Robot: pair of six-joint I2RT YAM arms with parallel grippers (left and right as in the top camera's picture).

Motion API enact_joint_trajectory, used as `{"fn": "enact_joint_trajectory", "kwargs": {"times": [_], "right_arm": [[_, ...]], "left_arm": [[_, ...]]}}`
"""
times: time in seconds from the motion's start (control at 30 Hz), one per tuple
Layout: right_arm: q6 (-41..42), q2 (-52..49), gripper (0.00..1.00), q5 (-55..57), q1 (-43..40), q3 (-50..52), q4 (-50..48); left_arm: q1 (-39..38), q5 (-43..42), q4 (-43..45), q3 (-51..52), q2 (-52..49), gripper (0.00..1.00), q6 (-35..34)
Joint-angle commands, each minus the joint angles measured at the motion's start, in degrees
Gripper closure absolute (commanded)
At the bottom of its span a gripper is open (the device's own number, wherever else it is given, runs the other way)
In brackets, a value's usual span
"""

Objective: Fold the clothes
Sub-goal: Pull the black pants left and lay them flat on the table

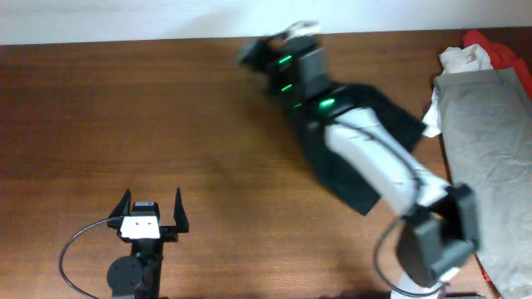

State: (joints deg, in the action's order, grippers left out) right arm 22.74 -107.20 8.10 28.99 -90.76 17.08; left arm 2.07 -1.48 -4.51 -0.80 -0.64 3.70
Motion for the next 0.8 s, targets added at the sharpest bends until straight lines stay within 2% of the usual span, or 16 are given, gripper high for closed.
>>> {"fn": "enact_joint_trajectory", "kwargs": {"times": [0.0, 0.1, 0.13, 0.2, 0.23, 0.27, 0.37, 0.4, 0.43, 0.5, 0.57, 0.63, 0.67, 0.77], "right_arm": [[7.4, -6.1, 0.96, -5.3, 8.5, -1.0, -1.5], [7.4, -8.9, 0.96, -8.1, 14.3, -1.0, -4.2], [7.4, -9.2, 0.90, -7.5, 15.9, -1.0, -5.4], [7.4, -9.0, 0.86, -8.2, 16.7, -1.0, -7.2], [7.4, -8.8, 0.87, -9.8, 16.7, -1.0, -8.0], [7.4, -8.4, 0.95, -11.8, 16.7, -1.2, -8.1], [7.8, -7.9, 0.97, -17.8, 16.6, -1.3, -7.2], [7.8, -7.9, 0.85, -19.2, 16.7, -1.3, -6.8], [7.8, -7.9, 0.67, -19.6, 16.7, -1.3, -6.2], [7.8, -7.8, 0.67, -19.7, 16.6, -1.3, -5.5], [7.7, -7.3, 0.34, -19.7, 16.1, -1.3, -4.9], [6.3, -5.8, 0.20, -19.7, 14.9, -1.4, -3.6], [4.0, -4.3, 0.01, -18.4, 13.2, -1.5, -1.4], [3.8, -1.3, 0.01, -11.6, 8.2, -1.5, 6.3]], "left_arm": [[0.3, 0.0, -0.1, 0.3, 0.2, 0.01, 0.7], [0.3, 0.0, -0.1, 0.3, 0.2, 0.01, 0.7], [0.3, 0.0, -0.1, 0.3, 0.2, 0.01, 0.7], [0.3, 0.0, -0.1, 0.3, 0.2, 0.01, 0.7], [0.3, 0.0, -0.1, 0.3, 0.2, 0.01, 0.7], [0.3, 0.0, -0.1, 0.3, 0.2, 0.01, 0.7], [0.3, 0.0, -0.1, 0.3, 0.2, 0.01, 0.7], [0.3, 0.0, -0.1, 0.3, 0.2, 0.01, 0.7], [0.3, 0.0, -0.1, 0.3, 0.2, 0.01, 0.7], [0.3, 0.0, -0.1, 0.3, 0.2, 0.01, 0.7], [0.3, 0.0, -0.1, 0.3, 0.2, 0.01, 0.7], [0.3, 0.0, -0.1, 0.3, 0.2, 0.01, 0.7], [0.3, 0.0, -0.1, 0.3, 0.2, 0.01, 0.7], [0.3, 0.0, -0.1, 0.3, 0.2, 0.01, 0.7]]}}
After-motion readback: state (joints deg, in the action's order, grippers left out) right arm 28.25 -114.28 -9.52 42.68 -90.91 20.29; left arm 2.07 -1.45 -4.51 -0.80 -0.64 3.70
